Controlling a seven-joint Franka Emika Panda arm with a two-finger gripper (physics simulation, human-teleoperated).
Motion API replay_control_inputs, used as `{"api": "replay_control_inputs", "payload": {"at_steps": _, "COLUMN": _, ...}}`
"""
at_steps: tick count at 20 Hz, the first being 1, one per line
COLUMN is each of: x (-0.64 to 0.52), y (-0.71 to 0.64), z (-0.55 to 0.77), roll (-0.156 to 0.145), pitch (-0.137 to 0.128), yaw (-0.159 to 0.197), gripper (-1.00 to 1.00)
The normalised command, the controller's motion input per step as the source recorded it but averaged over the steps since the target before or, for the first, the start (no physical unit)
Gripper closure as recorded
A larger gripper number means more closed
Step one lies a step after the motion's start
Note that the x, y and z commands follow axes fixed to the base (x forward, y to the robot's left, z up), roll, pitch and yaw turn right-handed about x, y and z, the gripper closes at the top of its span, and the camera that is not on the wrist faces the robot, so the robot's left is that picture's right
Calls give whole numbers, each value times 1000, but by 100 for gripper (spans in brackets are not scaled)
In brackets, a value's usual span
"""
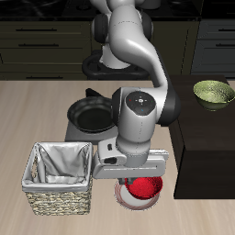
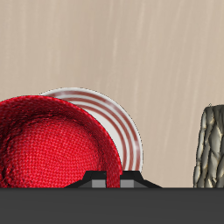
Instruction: Place the red bowl on the plate
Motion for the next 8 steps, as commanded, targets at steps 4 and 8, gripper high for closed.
{"api": "replay_control_inputs", "payload": {"at_steps": 4, "x": -77, "y": 4, "z": 127, "roll": -14, "pitch": -37, "yaw": 40, "gripper": -100}}
{"api": "replay_control_inputs", "payload": {"at_steps": 8, "x": -123, "y": 47, "z": 251, "roll": 20, "pitch": -55, "yaw": 4, "gripper": -100}}
